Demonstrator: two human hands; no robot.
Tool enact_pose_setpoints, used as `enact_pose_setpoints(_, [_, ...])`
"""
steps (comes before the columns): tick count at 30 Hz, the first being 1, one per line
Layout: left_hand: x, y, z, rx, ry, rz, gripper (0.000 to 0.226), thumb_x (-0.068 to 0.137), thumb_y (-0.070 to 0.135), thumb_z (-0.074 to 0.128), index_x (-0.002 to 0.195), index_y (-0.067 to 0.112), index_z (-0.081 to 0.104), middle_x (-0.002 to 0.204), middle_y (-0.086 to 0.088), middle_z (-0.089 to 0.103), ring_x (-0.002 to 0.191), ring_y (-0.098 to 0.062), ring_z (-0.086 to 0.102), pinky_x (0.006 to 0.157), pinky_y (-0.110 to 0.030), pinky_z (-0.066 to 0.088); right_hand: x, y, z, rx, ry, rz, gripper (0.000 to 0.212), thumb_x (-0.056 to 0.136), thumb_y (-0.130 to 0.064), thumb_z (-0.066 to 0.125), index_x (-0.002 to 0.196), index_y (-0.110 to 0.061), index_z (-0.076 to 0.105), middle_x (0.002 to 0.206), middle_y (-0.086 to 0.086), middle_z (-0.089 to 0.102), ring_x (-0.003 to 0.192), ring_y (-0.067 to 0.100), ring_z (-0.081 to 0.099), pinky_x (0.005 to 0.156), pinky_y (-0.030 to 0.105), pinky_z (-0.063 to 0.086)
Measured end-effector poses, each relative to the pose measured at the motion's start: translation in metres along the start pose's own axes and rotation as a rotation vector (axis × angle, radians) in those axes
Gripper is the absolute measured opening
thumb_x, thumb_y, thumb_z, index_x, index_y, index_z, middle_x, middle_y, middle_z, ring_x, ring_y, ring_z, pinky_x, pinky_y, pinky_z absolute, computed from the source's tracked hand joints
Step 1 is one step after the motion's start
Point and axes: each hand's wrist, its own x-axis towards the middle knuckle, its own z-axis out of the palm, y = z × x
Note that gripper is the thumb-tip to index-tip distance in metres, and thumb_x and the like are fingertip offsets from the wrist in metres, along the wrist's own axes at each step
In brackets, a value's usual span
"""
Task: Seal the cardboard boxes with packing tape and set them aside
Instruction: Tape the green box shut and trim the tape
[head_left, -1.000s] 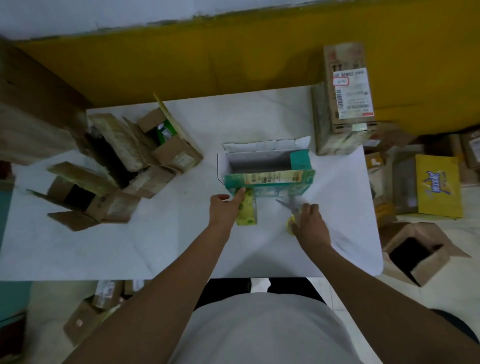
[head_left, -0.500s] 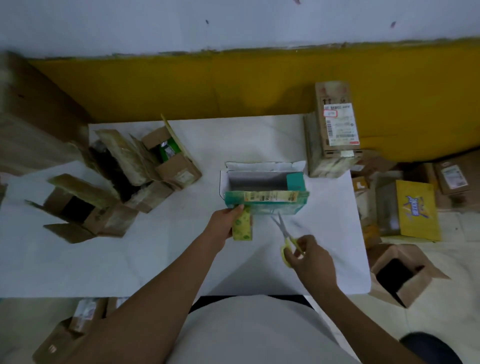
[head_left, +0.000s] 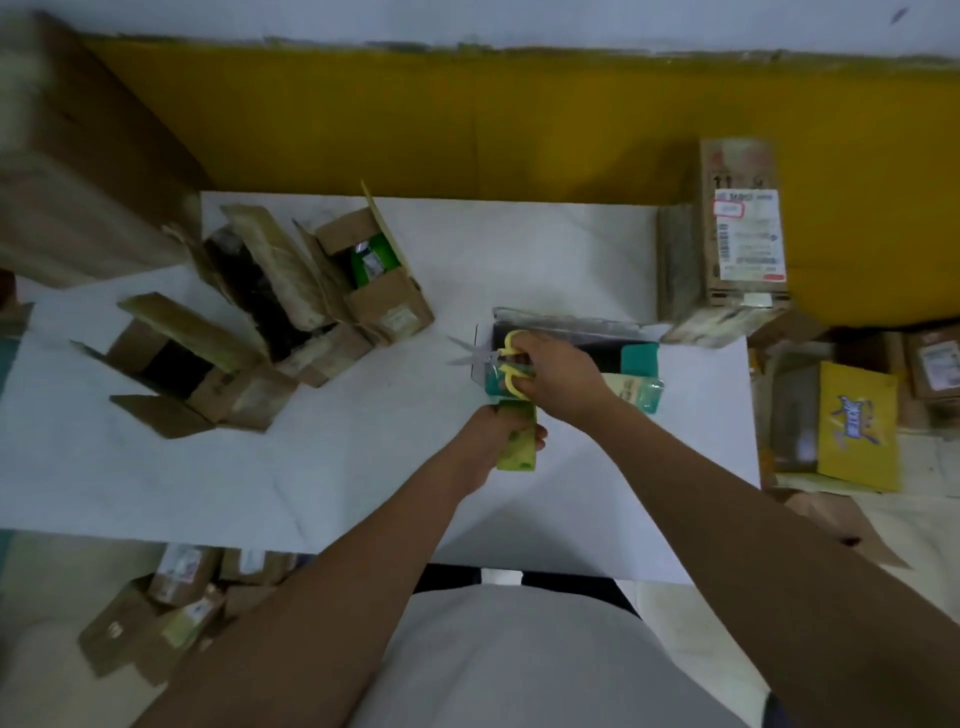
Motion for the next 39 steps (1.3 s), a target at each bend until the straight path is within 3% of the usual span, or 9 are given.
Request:
enact_pose_setpoints(5, [-0.001,0.005,0.007,0.001,0.093,-0.037,0.038,0.095,0.008,0.055,0.128,-0.008,0.043,0.082,-0.015,0.065,0.058,-0.018,0.065,0.049,-0.025,0.056,0.012,0.003,-0.003,0.078,-0.019,-0.045,0.015,0.086,-0.024,0.065,0.090,-0.024,0.050,0.082,-0.006,0.057,0.075,0.015,0.057,0.070,0.034,0.053])
enact_pose_setpoints(8, [-0.005,0.012,0.012,-0.130,0.128,-0.045,0.023,0.101,0.007,0.046,0.118,0.004,0.032,0.084,-0.018,0.061,0.053,-0.019,0.060,0.039,-0.019,0.049,0.018,0.007,-0.004,0.140,-0.017,-0.046,0.018,0.087,-0.021,0.067,0.087,-0.025,0.049,0.074,-0.010,0.052,0.068,0.009,0.052,0.065,0.026,0.046])
enact_pose_setpoints(11, [-0.004,0.006,0.010,-0.146,0.173,0.103,0.043,0.092,-0.001,0.058,0.113,0.014,0.023,0.114,-0.032,0.055,0.060,-0.025,0.059,0.043,-0.025,0.053,0.023,0.008,-0.008,0.178,-0.014,-0.061,0.019,0.086,-0.016,0.069,0.089,-0.021,0.051,0.080,-0.005,0.055,0.071,0.011,0.052,0.065,0.023,0.042])
enact_pose_setpoints(16, [-0.014,0.008,0.010,-0.206,0.032,0.167,0.027,0.092,-0.008,0.055,0.111,0.007,0.042,0.108,-0.033,0.055,0.069,-0.030,0.063,0.048,-0.031,0.056,0.021,0.007,-0.011,0.164,-0.043,-0.063,0.020,0.087,-0.019,0.067,0.085,-0.025,0.048,0.078,-0.009,0.052,0.071,0.010,0.050,0.069,0.026,0.039])
enact_pose_setpoints(20, [-0.013,0.008,0.007,-0.223,0.003,0.165,0.026,0.091,-0.009,0.057,0.110,0.006,0.047,0.112,-0.034,0.057,0.074,-0.031,0.065,0.051,-0.035,0.058,-0.009,-0.003,-0.059,0.013,0.057,0.050,0.030,0.089,-0.054,0.057,0.090,-0.024,0.054,0.084,-0.003,0.062,0.075,0.017,0.057,0.066,0.030,0.044])
enact_pose_setpoints(27, [-0.012,0.010,0.002,-0.110,-0.018,0.226,0.027,0.094,0.002,0.059,0.116,0.012,0.048,0.114,-0.023,0.064,0.083,-0.025,0.070,0.053,-0.027,0.056,-0.096,-0.012,-0.084,-0.065,-0.518,0.400,0.064,0.079,-0.080,0.045,0.105,-0.023,0.055,0.095,-0.002,0.059,0.079,0.016,0.064,0.061,0.030,0.062])
enact_pose_setpoints(31, [-0.007,0.006,-0.004,-0.021,-0.004,0.228,0.030,0.093,0.006,0.061,0.120,0.014,0.051,0.112,-0.018,0.069,0.076,-0.020,0.072,0.055,-0.027,0.056,-0.079,-0.009,-0.053,0.008,-0.567,0.529,0.075,0.078,-0.079,0.049,0.113,-0.013,0.055,0.091,0.003,0.061,0.074,0.018,0.066,0.054,0.027,0.059])
enact_pose_setpoints(35, [-0.010,0.004,-0.008,-0.046,-0.019,0.184,0.035,0.091,0.003,0.061,0.124,0.012,0.049,0.098,-0.015,0.071,0.060,-0.020,0.071,0.050,-0.025,0.054,-0.059,-0.003,-0.036,0.119,-0.537,0.627,0.061,0.083,-0.064,0.061,0.110,-0.010,0.056,0.091,0.005,0.062,0.072,0.018,0.063,0.049,0.025,0.053])
enact_pose_setpoints(39, [-0.006,0.002,-0.011,-0.007,-0.034,0.173,0.039,0.091,0.009,0.063,0.127,0.015,0.047,0.104,-0.019,0.070,0.070,-0.028,0.073,0.059,-0.031,0.058,-0.048,0.000,-0.030,0.160,-0.549,0.660,0.046,0.085,-0.054,0.066,0.096,-0.011,0.058,0.087,0.005,0.060,0.067,0.016,0.055,0.050,0.025,0.051])
